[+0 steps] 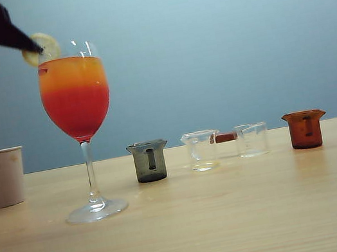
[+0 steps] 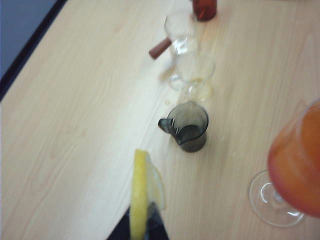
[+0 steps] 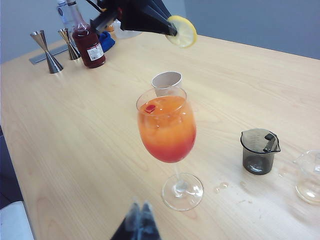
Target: Pick up the lemon slice from the paper cup on the left and carefully insert it into the rim of the goblet.
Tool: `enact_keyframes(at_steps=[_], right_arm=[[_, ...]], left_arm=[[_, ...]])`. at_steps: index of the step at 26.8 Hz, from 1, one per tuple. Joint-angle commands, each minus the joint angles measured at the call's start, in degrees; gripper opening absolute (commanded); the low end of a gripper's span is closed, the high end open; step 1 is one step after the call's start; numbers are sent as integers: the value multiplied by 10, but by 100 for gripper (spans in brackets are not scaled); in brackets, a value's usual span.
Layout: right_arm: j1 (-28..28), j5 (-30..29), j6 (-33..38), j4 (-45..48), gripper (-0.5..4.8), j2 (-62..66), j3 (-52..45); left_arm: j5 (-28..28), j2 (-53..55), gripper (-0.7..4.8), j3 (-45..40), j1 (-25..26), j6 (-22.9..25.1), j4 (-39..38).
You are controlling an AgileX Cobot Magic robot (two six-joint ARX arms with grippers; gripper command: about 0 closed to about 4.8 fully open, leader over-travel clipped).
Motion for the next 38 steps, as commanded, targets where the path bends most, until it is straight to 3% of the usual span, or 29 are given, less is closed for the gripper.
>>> enact_keyframes(at_steps=[1,7,17,25,38], right_arm=[[0,-1,0,10,-2,-1,3],[1,-1,0,10,-2,-1,3],[1,-7,0,10,-2,-1,3],[1,-8,0,8,-2,-1,3],[1,-9,0,-4,-2,-1,3]], left_arm=[[2,-17,-5,1,-14,-4,-20],[16,-40,-5,1,-28,-3,-62],[102,-55,-5,1,-37,-3,-106],[106,-56,-5,0,-40,-2,-157],[132,-56,-5,-42,-39,10,-148]])
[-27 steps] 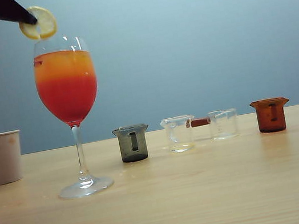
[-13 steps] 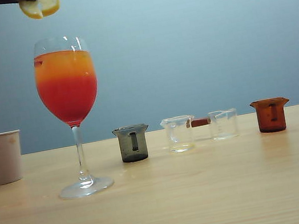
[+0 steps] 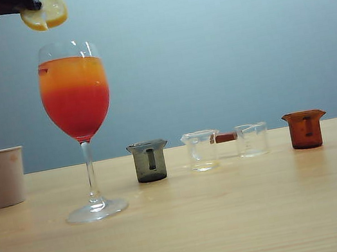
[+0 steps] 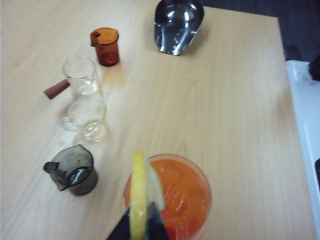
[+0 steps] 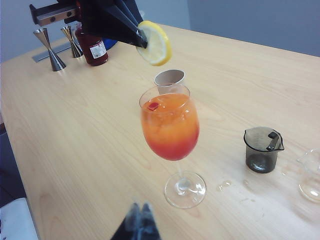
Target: Pick up the lemon slice from the paper cup on the left and carefully insert it into the rim of the goblet.
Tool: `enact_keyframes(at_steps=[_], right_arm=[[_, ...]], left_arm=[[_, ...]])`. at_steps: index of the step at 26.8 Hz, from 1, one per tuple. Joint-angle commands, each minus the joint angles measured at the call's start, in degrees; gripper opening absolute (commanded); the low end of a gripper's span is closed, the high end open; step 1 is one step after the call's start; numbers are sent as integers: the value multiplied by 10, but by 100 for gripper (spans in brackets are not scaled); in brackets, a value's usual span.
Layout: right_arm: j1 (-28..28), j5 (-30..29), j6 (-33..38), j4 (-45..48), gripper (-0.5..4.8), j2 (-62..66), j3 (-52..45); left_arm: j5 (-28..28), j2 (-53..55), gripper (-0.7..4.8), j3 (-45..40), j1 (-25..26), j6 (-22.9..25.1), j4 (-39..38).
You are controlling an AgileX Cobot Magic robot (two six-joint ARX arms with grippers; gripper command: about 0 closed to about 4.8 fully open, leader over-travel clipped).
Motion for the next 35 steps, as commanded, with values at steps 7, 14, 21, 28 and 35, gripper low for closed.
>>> enact_keyframes(at_steps=[7,14,21,28,35], right_arm=[[1,-3,0,-2,-2,-1,3],[1,-3,0,-2,-2,-1,3],[1,-3,0,-4,-2,-1,3],[0,-3,0,-4,-2,-1,3],[0,-3,0,-4,-2,-1,3]], left_arm=[[-13,-3,-5,-25,1,13,17],[-8,3,-5,-26,1,13,23],[-9,8,-5,-30,1,16,30],[-21,10,-5,-43,1,19,37],[-22,10,-5,-75,1,26,56]])
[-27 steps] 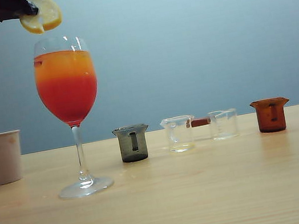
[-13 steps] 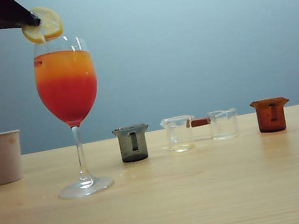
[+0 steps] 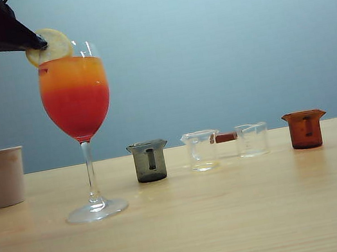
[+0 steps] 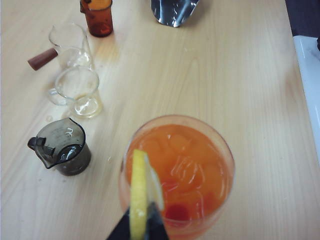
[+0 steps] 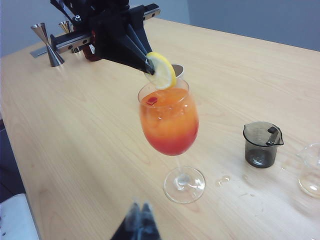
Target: Pick up the lemon slice from the paper cup on the left and carefully insert it into the rim of the goblet.
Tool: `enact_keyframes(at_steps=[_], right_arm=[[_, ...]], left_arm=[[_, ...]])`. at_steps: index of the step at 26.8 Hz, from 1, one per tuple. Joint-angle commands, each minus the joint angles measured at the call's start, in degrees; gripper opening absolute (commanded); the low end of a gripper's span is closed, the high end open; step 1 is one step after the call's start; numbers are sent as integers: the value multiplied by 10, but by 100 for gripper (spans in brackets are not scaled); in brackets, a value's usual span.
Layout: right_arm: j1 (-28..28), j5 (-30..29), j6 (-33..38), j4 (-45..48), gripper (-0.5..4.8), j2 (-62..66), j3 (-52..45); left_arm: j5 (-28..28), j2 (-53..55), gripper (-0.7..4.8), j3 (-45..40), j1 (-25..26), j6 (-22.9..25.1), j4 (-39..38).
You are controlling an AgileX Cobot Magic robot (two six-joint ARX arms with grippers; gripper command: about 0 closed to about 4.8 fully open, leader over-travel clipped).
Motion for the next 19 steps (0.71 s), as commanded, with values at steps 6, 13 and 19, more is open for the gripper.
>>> enact_keyframes(at_steps=[6,13,19], right_arm=[[0,-3,0,6,-2,-1,3],[0,-2,0,6,-2,-1,3],[0,-1,0,5,-2,-1,3]], left_arm=[[-13,-2,-5,-2,1,3,10],[-13,-2,-5,-2,1,3,10],[-13,-2,-5,-2,1,4,4]])
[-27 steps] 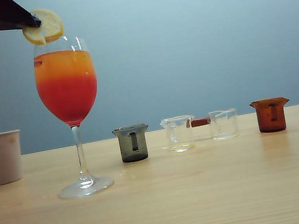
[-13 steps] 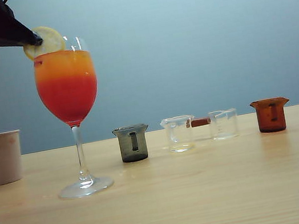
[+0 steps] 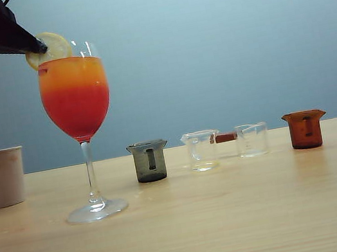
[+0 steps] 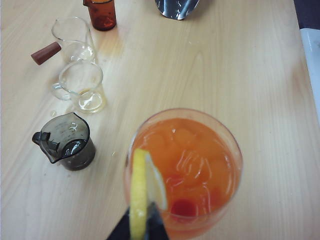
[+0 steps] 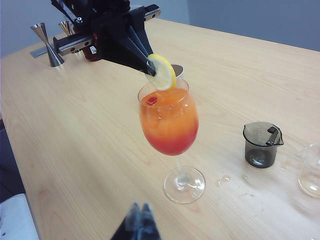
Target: Pick up the lemon slice from the paper cup on the left and carefully insert it into the rim of the goblet.
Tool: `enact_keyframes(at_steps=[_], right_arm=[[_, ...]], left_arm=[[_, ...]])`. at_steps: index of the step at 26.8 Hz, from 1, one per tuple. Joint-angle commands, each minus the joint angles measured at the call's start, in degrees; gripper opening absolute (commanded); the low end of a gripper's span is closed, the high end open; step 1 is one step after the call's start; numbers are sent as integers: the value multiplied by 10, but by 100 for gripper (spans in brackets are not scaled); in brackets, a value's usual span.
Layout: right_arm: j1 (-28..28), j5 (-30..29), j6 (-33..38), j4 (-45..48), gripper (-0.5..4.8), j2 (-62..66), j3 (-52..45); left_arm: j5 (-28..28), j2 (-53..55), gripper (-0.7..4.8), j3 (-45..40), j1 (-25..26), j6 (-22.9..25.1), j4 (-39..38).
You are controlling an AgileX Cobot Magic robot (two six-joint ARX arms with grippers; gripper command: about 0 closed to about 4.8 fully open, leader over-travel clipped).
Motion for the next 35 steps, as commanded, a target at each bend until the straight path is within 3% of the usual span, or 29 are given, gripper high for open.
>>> enact_keyframes(at_steps=[1,3,10,29,35], right_arm=[[0,-1,0,5,-2,-1,3],[0,-1,0,2,-2,-1,3],[0,-1,-1,1,-2,-1,3],[0,1,-2,1,-2,-1,3],[0,1,-2,2,-2,-1,3]], left_arm=[[0,-2,-5,0,1,10,-5],[-9,-2,-5,0,0,37,-14],[-19,-2,-5,0,0,49,-11],[-18,-2,-5,0,-8,47,-8],[-18,-2,51,0,-8,47,-8]])
